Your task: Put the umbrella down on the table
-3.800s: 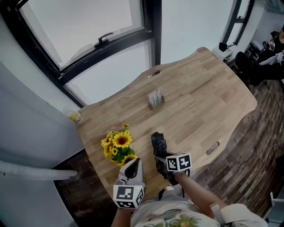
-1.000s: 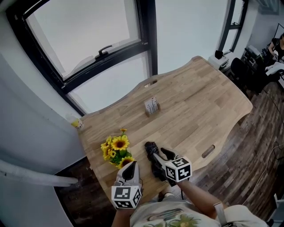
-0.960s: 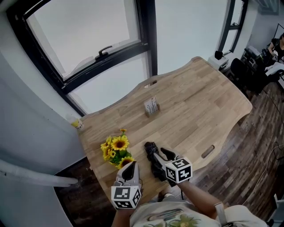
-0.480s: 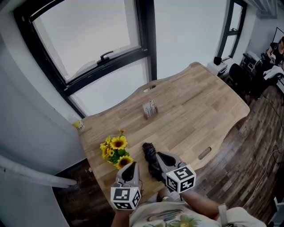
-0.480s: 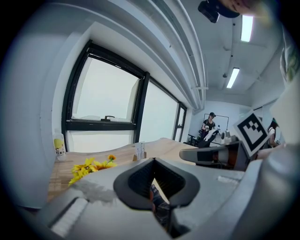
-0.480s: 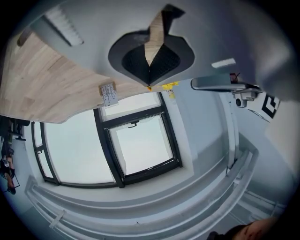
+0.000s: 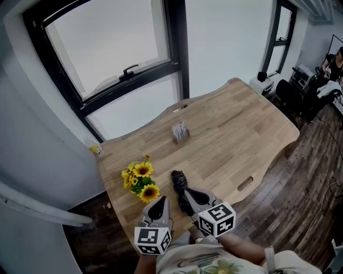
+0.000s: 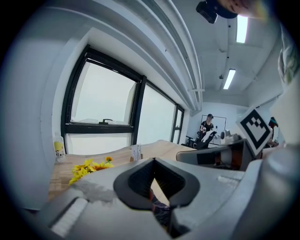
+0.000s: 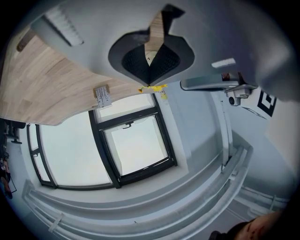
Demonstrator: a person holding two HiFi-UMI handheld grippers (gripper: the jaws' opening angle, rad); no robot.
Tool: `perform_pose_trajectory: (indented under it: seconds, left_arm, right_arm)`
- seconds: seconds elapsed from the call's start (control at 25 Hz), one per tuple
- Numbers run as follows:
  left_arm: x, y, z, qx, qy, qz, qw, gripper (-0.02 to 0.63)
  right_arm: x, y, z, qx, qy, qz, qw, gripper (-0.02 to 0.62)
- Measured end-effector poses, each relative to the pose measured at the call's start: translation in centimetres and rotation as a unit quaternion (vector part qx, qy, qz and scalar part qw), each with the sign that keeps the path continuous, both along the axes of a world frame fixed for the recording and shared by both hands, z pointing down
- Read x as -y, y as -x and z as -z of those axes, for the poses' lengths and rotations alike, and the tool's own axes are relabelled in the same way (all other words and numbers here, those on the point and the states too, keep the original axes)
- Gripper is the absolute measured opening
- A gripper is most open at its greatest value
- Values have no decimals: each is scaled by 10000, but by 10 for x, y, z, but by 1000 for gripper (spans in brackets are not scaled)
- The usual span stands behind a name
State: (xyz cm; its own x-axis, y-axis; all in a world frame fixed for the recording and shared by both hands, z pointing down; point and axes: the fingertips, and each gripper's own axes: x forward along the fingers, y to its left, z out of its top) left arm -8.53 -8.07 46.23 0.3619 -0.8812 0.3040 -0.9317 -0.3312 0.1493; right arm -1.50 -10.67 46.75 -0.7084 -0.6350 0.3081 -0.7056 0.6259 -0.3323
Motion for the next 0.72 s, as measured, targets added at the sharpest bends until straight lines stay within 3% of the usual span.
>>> perform_pose_trajectory:
  seconds: [0.72]
  left_arm:
    - [-39,-14,1,-26,-13,-17,10000,5]
  right_arm:
    - [-42,-8,5,17,11,98,9999,-2]
